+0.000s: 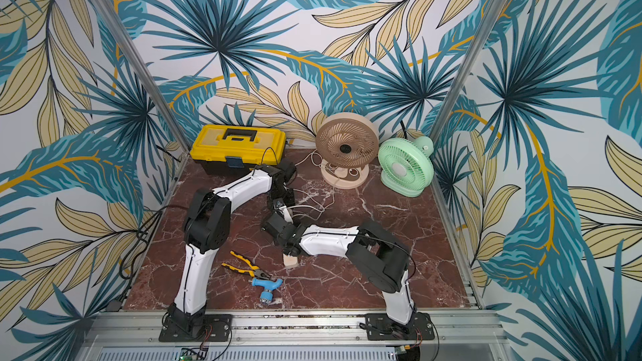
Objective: Unplug the desk fan from the power strip
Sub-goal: Remove the plug from the socket.
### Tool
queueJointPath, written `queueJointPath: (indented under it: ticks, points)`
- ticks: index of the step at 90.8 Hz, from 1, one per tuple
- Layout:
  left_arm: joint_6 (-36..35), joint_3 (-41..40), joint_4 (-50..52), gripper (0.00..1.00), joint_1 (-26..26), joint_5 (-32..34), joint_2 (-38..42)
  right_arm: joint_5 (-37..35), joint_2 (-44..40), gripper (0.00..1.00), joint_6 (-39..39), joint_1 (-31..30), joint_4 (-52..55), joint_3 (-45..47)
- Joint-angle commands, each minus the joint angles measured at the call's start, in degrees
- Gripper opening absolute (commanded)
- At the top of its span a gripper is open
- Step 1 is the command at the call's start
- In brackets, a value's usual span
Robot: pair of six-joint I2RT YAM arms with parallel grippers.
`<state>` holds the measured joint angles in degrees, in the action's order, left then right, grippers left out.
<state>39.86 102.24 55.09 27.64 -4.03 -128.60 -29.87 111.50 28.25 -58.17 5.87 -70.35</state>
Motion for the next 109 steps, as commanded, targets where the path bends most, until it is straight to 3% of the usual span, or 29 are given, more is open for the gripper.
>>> queueJointPath:
  ticks: [1,31,52,76,109]
  points:
    - [-3.2,-5.1,1.5,0.0,-1.5,0.3,-7.7,-4.3,0.2,0.0,-5.6,-3.3,4.6,-1.9]
    - [-5.2,-11.4,-8.3,0.0,-5.3,-10.2,-5.1,-5.0,-1.9,0.0,-6.1,-3.2,3.1,2.1]
    - [-6.3,-10.8,-9.6,0.0,-7.0,-14.9,-6.3,4.0,-4.3,0.0,-0.3,0.5,1.1,6.1]
    - [-6.7,-9.5,-9.0,0.0,-7.5,-15.3,-7.0,9.4,-6.0,0.0,0.0,4.0,0.7,8.3]
    - [-5.6,-9.2,-8.0,0.0,-7.6,-13.5,-7.0,9.1,-4.5,0.0,-6.0,3.5,4.5,4.7]
